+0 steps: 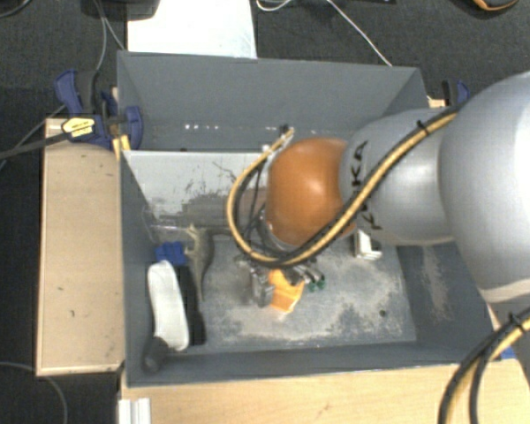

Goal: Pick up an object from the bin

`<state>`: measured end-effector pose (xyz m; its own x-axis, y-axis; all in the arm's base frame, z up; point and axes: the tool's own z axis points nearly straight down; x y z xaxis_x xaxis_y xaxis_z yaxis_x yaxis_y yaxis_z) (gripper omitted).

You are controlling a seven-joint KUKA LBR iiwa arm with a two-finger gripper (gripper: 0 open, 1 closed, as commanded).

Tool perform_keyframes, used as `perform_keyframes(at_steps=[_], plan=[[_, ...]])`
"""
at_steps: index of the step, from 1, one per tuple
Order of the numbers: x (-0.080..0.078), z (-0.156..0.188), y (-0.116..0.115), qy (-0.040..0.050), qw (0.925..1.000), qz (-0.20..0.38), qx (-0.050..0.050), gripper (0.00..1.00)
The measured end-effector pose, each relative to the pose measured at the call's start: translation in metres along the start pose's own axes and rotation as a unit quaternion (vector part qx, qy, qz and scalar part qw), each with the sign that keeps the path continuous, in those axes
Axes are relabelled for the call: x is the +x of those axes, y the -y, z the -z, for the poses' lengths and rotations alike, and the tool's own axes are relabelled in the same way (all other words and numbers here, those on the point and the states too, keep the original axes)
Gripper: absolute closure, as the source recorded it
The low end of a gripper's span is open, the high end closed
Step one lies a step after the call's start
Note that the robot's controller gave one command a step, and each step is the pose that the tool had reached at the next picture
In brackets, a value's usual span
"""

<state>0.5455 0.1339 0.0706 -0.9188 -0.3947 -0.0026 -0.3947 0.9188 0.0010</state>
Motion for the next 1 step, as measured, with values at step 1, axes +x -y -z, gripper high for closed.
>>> perform_keyframes(at_steps=[1], plan=[[0.0000, 0.0000, 0.0000, -0.0002, 1.0000, -0.001, 0.000, 1.00]])
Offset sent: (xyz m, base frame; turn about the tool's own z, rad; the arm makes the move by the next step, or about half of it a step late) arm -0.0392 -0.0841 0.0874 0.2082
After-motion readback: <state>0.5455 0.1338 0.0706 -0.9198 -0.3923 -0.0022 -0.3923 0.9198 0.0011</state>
